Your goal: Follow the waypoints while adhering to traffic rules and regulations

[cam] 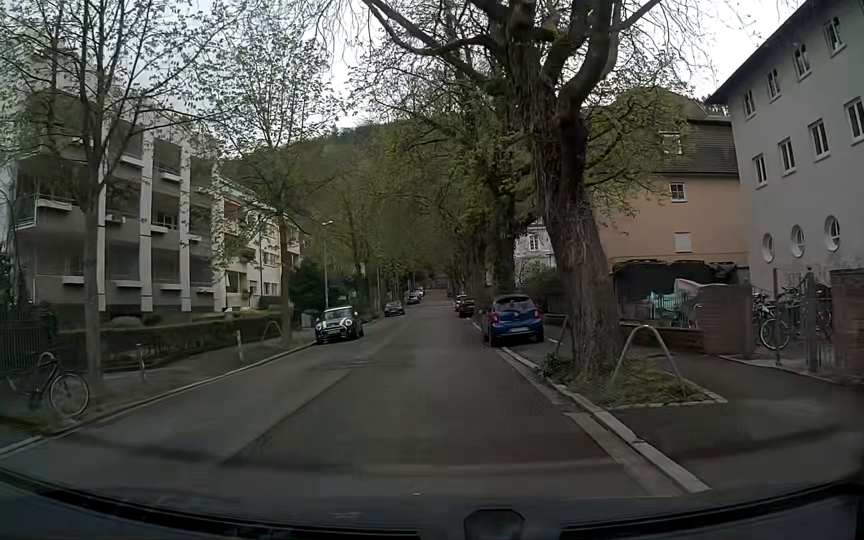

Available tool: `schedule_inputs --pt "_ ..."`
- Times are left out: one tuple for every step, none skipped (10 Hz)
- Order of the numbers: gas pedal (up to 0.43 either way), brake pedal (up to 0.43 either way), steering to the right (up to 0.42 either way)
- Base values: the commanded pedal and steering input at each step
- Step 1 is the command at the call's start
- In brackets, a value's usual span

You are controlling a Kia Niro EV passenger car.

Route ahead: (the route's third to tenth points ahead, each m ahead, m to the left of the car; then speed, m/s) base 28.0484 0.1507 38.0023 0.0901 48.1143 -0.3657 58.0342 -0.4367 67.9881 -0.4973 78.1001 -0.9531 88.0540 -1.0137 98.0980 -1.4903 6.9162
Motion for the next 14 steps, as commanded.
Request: schedule_inputs --pt "0.130 0.000 -0.012" --pt "0.130 0.000 -0.012" --pt "0.130 0.000 -0.012" --pt "0.130 0.000 -0.012" --pt "0.130 0.000 -0.012" --pt "0.130 0.000 -0.011" --pt "0.130 0.000 -0.011" --pt "0.130 0.000 -0.011" --pt "0.130 0.000 -0.011" --pt "0.130 0.000 -0.011" --pt "0.130 0.000 -0.011" --pt "0.130 0.000 -0.011" --pt "0.130 0.000 -0.011" --pt "0.130 0.000 -0.010"
